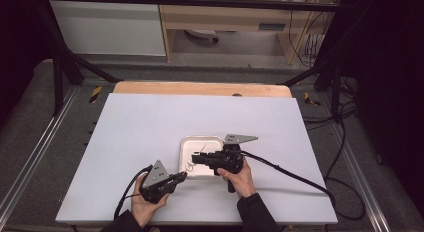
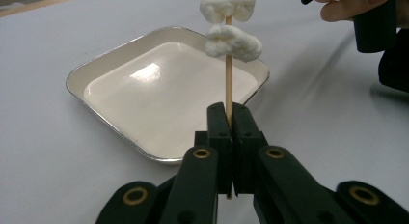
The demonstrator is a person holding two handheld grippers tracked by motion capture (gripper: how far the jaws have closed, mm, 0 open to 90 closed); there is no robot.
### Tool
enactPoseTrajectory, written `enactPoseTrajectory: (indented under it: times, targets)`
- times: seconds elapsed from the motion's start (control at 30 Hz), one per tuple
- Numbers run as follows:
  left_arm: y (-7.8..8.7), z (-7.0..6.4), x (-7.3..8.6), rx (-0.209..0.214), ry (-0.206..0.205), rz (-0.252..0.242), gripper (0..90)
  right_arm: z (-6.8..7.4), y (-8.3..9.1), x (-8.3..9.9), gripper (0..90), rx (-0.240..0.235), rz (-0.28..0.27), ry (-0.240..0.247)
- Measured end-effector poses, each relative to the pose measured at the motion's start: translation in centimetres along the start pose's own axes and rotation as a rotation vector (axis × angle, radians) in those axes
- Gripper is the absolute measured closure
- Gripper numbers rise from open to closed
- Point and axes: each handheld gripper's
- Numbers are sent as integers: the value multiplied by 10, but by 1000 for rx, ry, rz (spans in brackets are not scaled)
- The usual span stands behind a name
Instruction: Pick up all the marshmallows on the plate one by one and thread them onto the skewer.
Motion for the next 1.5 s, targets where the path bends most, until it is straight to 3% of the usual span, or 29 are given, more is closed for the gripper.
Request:
enactPoseTrajectory:
  times: [0.37,0.4,0.6,0.8,0.9,1.07,1.23,1.33,1.5]
  targets:
    - [1,0,1,3,-3,1,886,1,4,-4,762,18,9,15]
    - [1,0,1,2,-5,6,886,0,4,-5,691,18,13,15]
    - [1,4,2,-8,10,14,886,2,14,-13,460,71,23,43]
    - [1,5,1,-11,21,21,885,-1,19,-12,224,173,127,102]
    - [1,6,1,-11,31,29,885,-5,23,-9,133,201,162,118]
    - [3,9,0,-11,49,33,885,-9,33,-2,81,248,183,140]
    - [5,13,-4,-5,53,38,885,-17,48,5,44,303,241,158]
    - [6,14,-7,4,64,53,885,-23,58,12,29,337,258,152]
    - [9,17,-13,-17,74,92,884,-28,75,22,14,368,307,160]
Point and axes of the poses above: each handheld gripper's, and its own axes: y roughly backward along the jaws, x roughly out of its underside, z roughly to its left, and after that the axes turned 8 degrees about y, right-handed
